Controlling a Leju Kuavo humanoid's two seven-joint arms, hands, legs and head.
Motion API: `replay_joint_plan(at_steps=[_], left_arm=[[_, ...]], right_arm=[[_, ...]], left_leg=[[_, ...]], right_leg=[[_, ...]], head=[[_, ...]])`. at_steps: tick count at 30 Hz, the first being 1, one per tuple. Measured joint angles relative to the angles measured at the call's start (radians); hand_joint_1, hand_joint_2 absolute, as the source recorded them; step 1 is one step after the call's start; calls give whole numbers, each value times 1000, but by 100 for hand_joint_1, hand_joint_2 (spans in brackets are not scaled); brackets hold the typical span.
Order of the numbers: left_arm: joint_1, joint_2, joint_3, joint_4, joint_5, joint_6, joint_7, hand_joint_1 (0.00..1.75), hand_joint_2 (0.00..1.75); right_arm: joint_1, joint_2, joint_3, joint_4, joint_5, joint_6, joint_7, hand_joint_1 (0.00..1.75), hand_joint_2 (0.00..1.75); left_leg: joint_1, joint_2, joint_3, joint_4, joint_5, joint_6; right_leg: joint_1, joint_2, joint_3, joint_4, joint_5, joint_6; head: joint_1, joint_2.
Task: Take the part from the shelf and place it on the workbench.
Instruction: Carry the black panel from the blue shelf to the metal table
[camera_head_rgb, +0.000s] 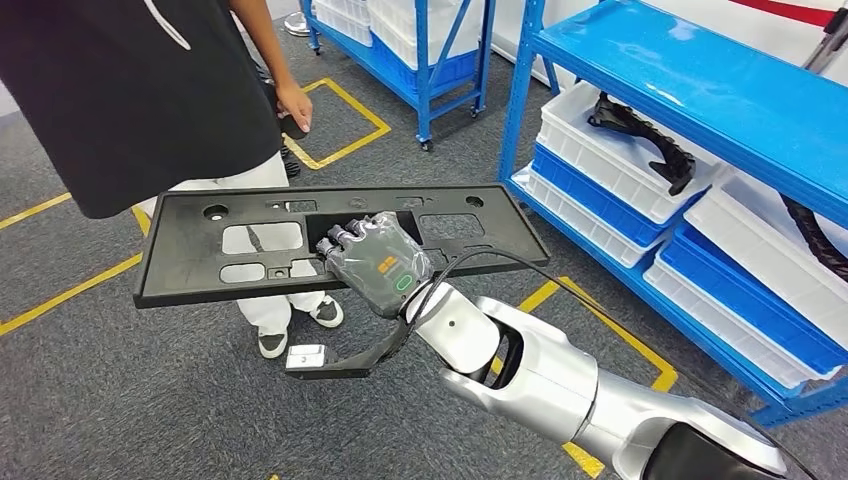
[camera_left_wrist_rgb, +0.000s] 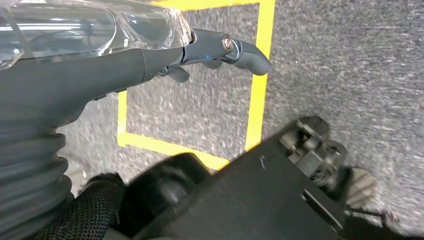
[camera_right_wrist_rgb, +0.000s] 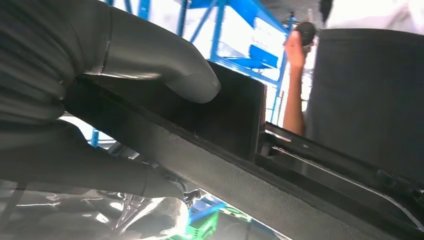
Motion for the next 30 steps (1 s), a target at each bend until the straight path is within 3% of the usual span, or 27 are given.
replay_joint_plan(at_steps=[1,2,3,5,7,9,10,11,13,15,17,18,19,20,22,23,24,26,27,28,30], left_arm=[[-1,-3,0,0,0,0,-1,0,175],[0,-5,0,0,1,0,-2,0,175],[0,-6,0,0,4,0,-3,0,175],[-1,-6,0,0,10,0,-2,0,175],[-2,-5,0,0,14,0,1,0,175],[1,-4,0,0,17,0,5,0,175],[4,-4,0,0,18,2,6,0,175],[7,-3,0,0,19,4,6,0,175],[8,0,0,0,22,8,3,0,175],[5,2,0,0,26,8,2,0,175],[3,3,0,-1,27,5,4,0,175],[3,3,0,-1,28,4,5,0,175],[3,3,0,-1,29,4,6,0,175],[5,4,0,-1,29,4,8,0,175],[9,7,0,-1,27,3,14,0,175],[10,10,0,0,25,1,18,0,175],[10,14,0,0,22,-2,20,0,175],[10,18,0,0,19,-5,23,0,175],[9,19,0,0,18,-5,24,0,175],[8,20,0,0,18,-4,25,0,175],[3,22,-1,-1,17,0,24,0,175]], right_arm=[[2,-1,0,-1,-1,0,0,175,175],[3,-2,1,-1,-2,1,0,175,175],[4,-3,1,-1,-4,1,0,175,175],[5,-4,2,-2,-5,1,0,175,175],[5,-4,2,-3,-7,1,-1,175,175],[6,-4,4,-4,-9,2,-2,175,175],[6,-3,5,-5,-9,2,-2,175,175],[6,-2,5,-5,-9,2,-1,175,175],[5,-1,6,-7,-9,1,0,175,175],[5,-2,6,-10,-9,1,0,175,175],[5,-4,7,-12,-9,1,0,175,175],[5,-4,7,-13,-8,2,0,175,175],[5,-4,8,-15,-8,2,1,175,175],[5,-4,8,-18,-8,3,1,175,175],[5,-5,7,-27,-6,5,2,175,175],[5,-6,7,-31,-6,6,3,175,175],[5,-7,7,-34,-5,8,4,175,175],[5,-8,7,-38,-5,11,7,175,175],[5,-8,7,-40,-4,12,9,175,175],[5,-8,7,-42,-4,11,10,175,175],[5,-10,7,-45,-3,10,12,175,175]], left_leg=[[1,-18,1,-1,1,3],[2,-33,2,0,1,2],[4,-48,2,2,0,1],[12,-80,4,10,-5,-6],[17,-106,-2,25,-14,-20],[20,-127,-13,32,-16,-32],[23,-136,-16,31,-14,-36],[24,-131,-20,32,-15,-41],[22,-79,-44,78,-38,-51],[20,-21,-105,205,-93,-59],[21,-9,-160,325,-133,-61],[20,-8,-162,337,-129,-59],[19,-5,-142,304,-107,-55],[15,6,-106,238,-74,-47],[-3,56,-34,95,-26,-30],[-13,76,-14,51,-18,-23],[-20,85,-8,31,-21,-18],[-20,63,-6,18,-19,-11],[-17,48,-4,12,-15,-7],[-12,36,0,6,-11,-3],[-6,11,7,0,-7,4]], right_leg=[[-1,23,-41,81,-30,2],[-3,25,-63,116,-32,4],[-4,26,-66,112,-14,8],[-13,39,-19,-6,62,18],[-24,82,38,-130,110,24],[-24,102,54,-164,111,17],[-22,91,52,-164,112,9],[-21,80,53,-165,112,2],[-21,55,56,-167,112,-11],[-18,29,59,-168,109,-19],[-15,-1,63,-168,105,-24],[-13,-15,66,-168,102,-24],[-11,-27,70,-168,99,-25],[-10,-39,75,-168,96,-24],[-7,-59,81,-170,91,-22],[-5,-69,80,-170,90,-19],[-3,-80,79,-171,89,-17],[-1,-101,78,-172,85,-9],[-2,-92,77,-165,78,-6],[-3,-69,68,-140,62,-3],[-5,-5,16,-26,9,-1]], head=[[0,0],[0,0],[0,0],[1,0],[1,0],[0,0],[0,0],[0,0],[-4,0],[-8,0],[-8,0],[-9,0],[-9,0],[-9,0],[-9,0],[-9,0],[-9,0],[-9,0],[-8,0],[-8,0],[-7,0]])
